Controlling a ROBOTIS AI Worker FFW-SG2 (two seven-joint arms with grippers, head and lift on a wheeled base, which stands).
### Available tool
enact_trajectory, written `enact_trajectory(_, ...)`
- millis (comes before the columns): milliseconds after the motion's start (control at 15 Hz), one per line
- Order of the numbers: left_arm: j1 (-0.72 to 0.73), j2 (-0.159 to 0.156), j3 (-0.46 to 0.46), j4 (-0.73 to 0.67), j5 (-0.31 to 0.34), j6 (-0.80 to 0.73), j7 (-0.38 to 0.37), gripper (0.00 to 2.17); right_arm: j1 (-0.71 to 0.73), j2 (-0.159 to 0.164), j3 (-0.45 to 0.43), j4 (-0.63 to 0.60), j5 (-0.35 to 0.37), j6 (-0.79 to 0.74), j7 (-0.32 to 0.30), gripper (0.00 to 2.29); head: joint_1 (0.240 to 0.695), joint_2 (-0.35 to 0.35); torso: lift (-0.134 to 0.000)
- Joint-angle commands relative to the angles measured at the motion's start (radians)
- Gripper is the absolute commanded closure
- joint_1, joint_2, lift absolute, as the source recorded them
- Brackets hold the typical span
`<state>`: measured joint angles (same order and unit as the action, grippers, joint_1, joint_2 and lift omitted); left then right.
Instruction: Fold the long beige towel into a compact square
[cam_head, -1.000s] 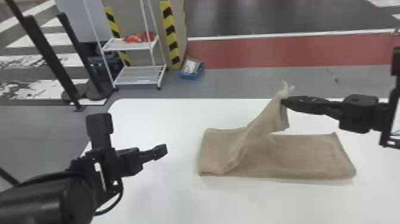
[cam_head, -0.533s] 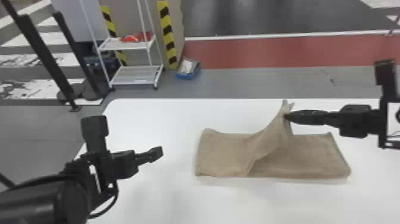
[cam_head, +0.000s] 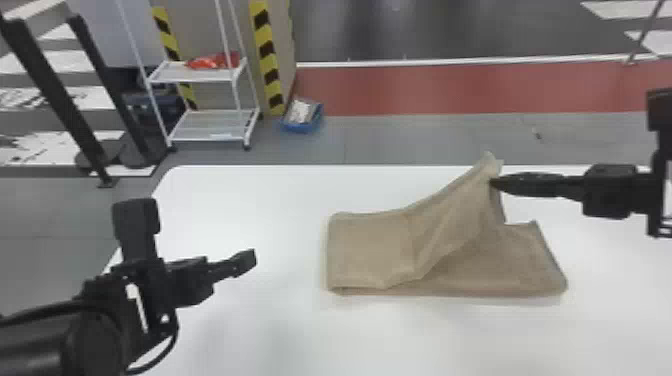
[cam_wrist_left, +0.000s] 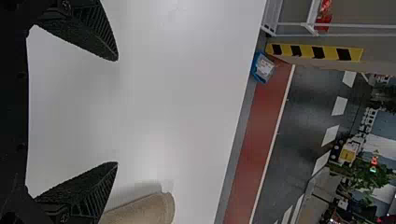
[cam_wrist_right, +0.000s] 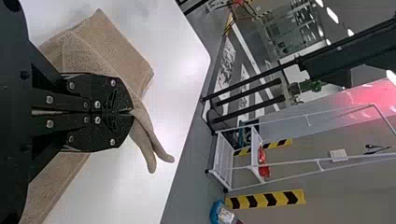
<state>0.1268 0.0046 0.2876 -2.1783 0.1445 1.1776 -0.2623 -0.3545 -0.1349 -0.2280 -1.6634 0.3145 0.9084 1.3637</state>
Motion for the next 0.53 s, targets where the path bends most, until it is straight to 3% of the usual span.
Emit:
enact_trajectory(0,0.002,-0.007,0.002,0.002,0.001,0.000,-0.002,0.09,0.003,-0.014,-0.001,0.057,0.031,-0.032,0.003,1.51,0.695,0.073,-0.124)
enact_trajectory(267,0.005,-0.007,0.008,-0.005,0.003,0.000,-0.008,0.09,0.017,-0.019,-0.004,0.073,0.063,-0.044,0.003,1.51,0.695,0.060,-0.124)
enact_trajectory(467,0.005,-0.007,0.007,0.002,0.001,0.000,-0.014,0.09,0.032,-0.051,-0.007,0.096,0.106,-0.047,0.003,1.51,0.695,0.045,-0.124)
